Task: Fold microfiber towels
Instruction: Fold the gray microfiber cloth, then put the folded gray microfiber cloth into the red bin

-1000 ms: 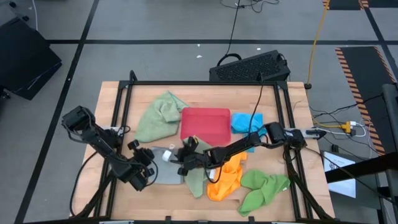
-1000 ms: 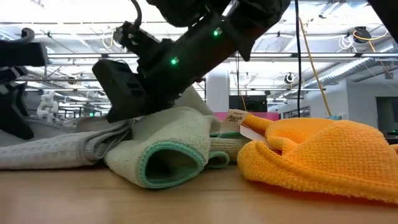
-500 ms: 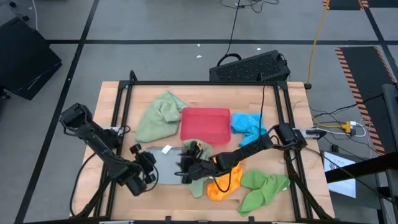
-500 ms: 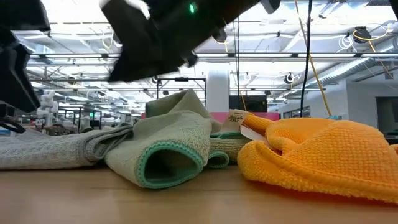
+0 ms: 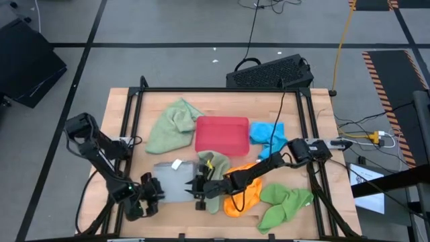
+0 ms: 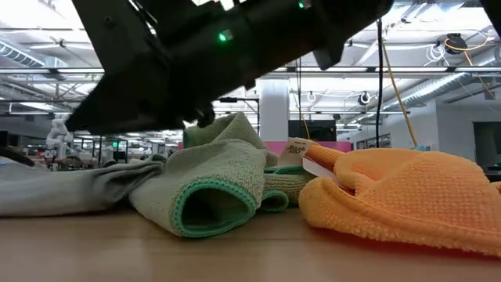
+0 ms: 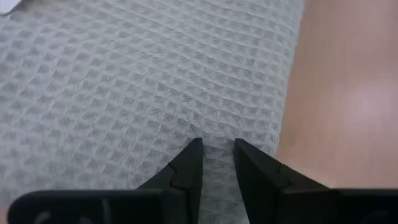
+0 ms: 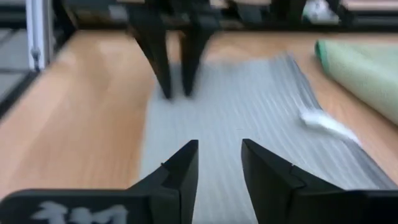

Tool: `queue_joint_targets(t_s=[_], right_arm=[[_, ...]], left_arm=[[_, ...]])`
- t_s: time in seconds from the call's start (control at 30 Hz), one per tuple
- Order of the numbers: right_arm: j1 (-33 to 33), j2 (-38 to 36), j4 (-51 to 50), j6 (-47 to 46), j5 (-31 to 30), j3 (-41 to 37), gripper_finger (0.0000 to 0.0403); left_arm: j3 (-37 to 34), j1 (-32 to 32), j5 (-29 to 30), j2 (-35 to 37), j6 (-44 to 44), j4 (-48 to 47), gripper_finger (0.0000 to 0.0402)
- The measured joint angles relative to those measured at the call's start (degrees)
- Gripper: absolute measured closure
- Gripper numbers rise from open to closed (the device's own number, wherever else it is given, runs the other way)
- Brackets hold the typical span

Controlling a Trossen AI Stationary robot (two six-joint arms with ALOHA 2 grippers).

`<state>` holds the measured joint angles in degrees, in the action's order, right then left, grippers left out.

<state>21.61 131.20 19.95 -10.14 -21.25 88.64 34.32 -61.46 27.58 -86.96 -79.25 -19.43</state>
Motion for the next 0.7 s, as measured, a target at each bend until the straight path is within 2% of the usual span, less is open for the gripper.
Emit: queue_joint_targets(t_s=[0.1,0.27,0.43,0.57,0.7], right_arm=[[1.60,-0.44,-2.08,2.14,-1.98,0.00,0.0291],[3.51,-0.57,-0.95,4.19,-2.51,0.02,0.0271],[4.75,-0.57,-1.83,2.38,-1.27,0.02,0.0240],[5.86,-0.73,-4.03,0.92,-1.46,0.02,0.0218],[7.26,-2.66,-8.46,0.55,-5.52,0.02,0.0209]], left_arm=[[2.07,-1.08,-0.15,0.54,4.28,-2.31,0.0309],[6.80,-0.97,4.23,1.46,11.16,-6.40,0.0309],[8.60,-0.87,11.30,1.38,22.99,-0.24,0.0302],[8.60,-0.05,14.39,-1.14,32.35,5.64,0.0264],[8.60,2.25,14.58,-5.29,37.10,13.03,0.0207]])
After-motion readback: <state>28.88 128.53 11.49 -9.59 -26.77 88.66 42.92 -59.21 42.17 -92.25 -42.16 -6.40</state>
